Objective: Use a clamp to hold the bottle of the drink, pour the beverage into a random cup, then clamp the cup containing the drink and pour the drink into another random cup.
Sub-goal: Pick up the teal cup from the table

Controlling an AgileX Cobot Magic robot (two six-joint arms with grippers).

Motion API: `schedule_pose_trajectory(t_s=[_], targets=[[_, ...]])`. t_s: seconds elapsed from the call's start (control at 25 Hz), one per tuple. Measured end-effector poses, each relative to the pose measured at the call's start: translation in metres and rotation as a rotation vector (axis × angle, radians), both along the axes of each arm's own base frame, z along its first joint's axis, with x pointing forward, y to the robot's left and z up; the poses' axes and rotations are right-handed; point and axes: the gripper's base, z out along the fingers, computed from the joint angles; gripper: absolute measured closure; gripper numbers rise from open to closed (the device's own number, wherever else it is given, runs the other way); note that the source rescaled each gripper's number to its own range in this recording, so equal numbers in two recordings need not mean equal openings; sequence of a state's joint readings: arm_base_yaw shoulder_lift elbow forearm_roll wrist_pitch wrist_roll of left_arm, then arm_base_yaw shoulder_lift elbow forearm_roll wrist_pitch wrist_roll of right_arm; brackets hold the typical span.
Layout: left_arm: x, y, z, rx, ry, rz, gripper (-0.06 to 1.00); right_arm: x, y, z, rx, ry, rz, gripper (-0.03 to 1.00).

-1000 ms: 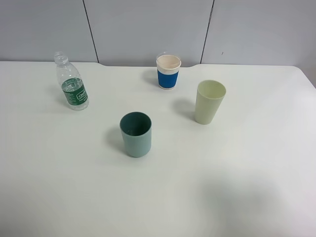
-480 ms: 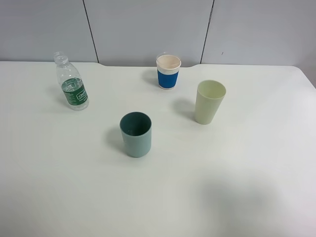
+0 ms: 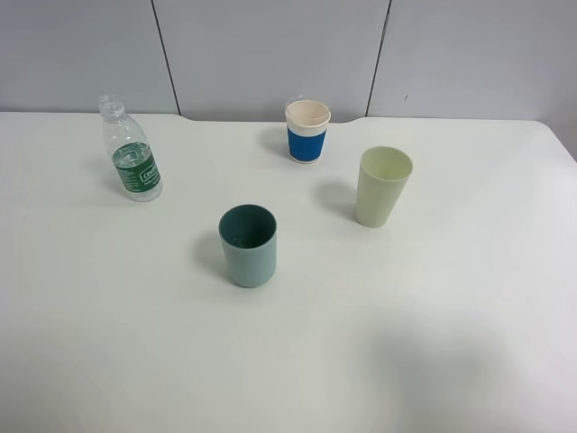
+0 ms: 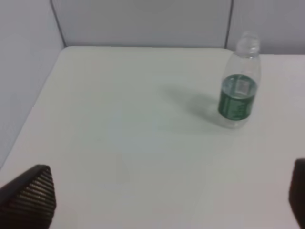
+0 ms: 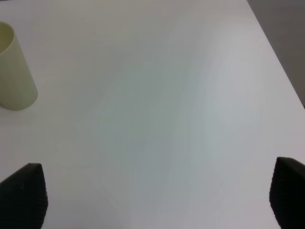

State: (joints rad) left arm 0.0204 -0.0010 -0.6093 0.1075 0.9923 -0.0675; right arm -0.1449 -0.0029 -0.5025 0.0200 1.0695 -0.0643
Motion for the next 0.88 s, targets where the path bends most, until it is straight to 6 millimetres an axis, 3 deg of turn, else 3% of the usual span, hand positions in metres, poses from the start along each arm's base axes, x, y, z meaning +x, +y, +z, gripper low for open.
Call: schedule_pose_trajectory(t_s=[0.28,0.88], targets=[[0.012,-0.006,-0.033,-0.061,0.151,-0.005,-0.05,0.0,0.0,0.0,0.0,0.0,0.0,0.2],[0.012,-0.007,-0.034,-0.066,0.156,-0.012,-0.05,0.0,0.0,0.0,0.005,-0.001,-0.003,0.2]])
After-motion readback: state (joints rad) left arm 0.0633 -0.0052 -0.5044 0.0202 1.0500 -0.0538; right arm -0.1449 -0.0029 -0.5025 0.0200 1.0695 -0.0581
